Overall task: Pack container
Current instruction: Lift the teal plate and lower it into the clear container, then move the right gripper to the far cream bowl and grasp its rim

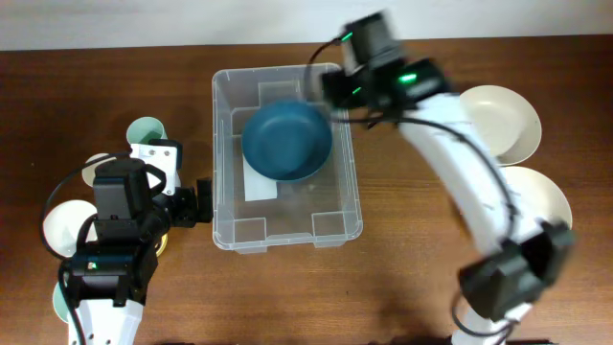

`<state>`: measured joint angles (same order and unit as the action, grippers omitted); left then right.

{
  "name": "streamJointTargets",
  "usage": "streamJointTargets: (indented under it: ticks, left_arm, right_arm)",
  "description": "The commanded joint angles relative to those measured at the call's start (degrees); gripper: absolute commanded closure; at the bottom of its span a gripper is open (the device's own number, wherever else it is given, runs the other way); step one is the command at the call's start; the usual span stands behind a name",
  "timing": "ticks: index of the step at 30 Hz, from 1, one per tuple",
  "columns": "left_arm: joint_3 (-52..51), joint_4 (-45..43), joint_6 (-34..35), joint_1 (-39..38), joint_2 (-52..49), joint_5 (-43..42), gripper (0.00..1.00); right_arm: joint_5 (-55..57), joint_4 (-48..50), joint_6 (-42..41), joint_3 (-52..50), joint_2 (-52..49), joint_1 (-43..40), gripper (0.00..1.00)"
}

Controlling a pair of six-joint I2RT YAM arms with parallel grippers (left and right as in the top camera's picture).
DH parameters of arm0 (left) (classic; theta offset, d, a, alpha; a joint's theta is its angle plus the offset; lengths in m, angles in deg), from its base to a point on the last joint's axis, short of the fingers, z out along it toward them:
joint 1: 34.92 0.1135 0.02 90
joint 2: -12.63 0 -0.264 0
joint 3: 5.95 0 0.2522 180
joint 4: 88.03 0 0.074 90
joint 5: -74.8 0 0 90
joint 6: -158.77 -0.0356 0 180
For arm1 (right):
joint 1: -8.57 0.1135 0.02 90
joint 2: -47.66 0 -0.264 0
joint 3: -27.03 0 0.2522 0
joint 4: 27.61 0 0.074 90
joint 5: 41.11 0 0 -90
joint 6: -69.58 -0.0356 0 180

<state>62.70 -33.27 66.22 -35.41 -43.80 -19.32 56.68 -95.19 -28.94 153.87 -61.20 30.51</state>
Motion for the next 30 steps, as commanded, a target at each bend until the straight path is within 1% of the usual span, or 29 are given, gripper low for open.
streamJointTargets:
  ticks: [1, 3, 5, 10, 13, 24, 27, 28, 29, 30]
  left_arm:
    - [1.3, 0.1, 0.4, -0.2, 0.1, -0.6, 0.00]
    - [1.3, 0.2, 0.4, -0.2, 0.1, -0.6, 0.00]
    - [1.3, 0.1, 0.4, -0.2, 0.1, -0.6, 0.00]
    - [1.3, 0.1, 0.4, -0.2, 0.1, -0.6, 0.00]
    - [1.3, 0.1, 0.4, -0.2, 0.0, -0.6, 0.01]
    - [1.3, 0.0, 0.4, -0.2, 0.0, -0.6, 0.00]
    - [1.3, 0.0, 0.4, -0.2, 0.0, -0.6, 0.01]
    - [1.3, 0.0, 0.4, -0.2, 0.0, -0.6, 0.00]
    - [1.3, 0.0, 0.4, -0.2, 0.0, -0.6, 0.01]
    - [1.3, 0.0, 0.4, -0.2, 0.0, -0.6, 0.00]
  right_arm:
    - [8.6, -3.8, 1.3, 2.9, 3.2, -7.6, 0.02]
    - [8.5, -7.3, 1.2, 2.3, 2.0, -15.1, 0.02]
    - [8.3, -8.6, 1.2, 1.6, 0.1, -20.1, 0.02]
    - [4.4, -11.3, 5.6, 1.6, -6.7, -27.0, 0.02]
    - [4.2, -11.4, 6.8, 1.6, -11.4, -27.6, 0.02]
    - [4.2, -11.0, 6.6, 1.6, -25.9, -27.2, 0.01]
    - [4.2, -10.7, 6.6, 1.6, -27.9, -27.2, 0.01]
    - [4.2, -10.5, 6.6, 1.6, -28.3, -27.2, 0.02]
    - [4.3, -10.2, 6.6, 1.6, -28.5, -27.2, 0.06]
    - [4.3, -9.9, 6.6, 1.6, -28.6, -27.2, 0.12]
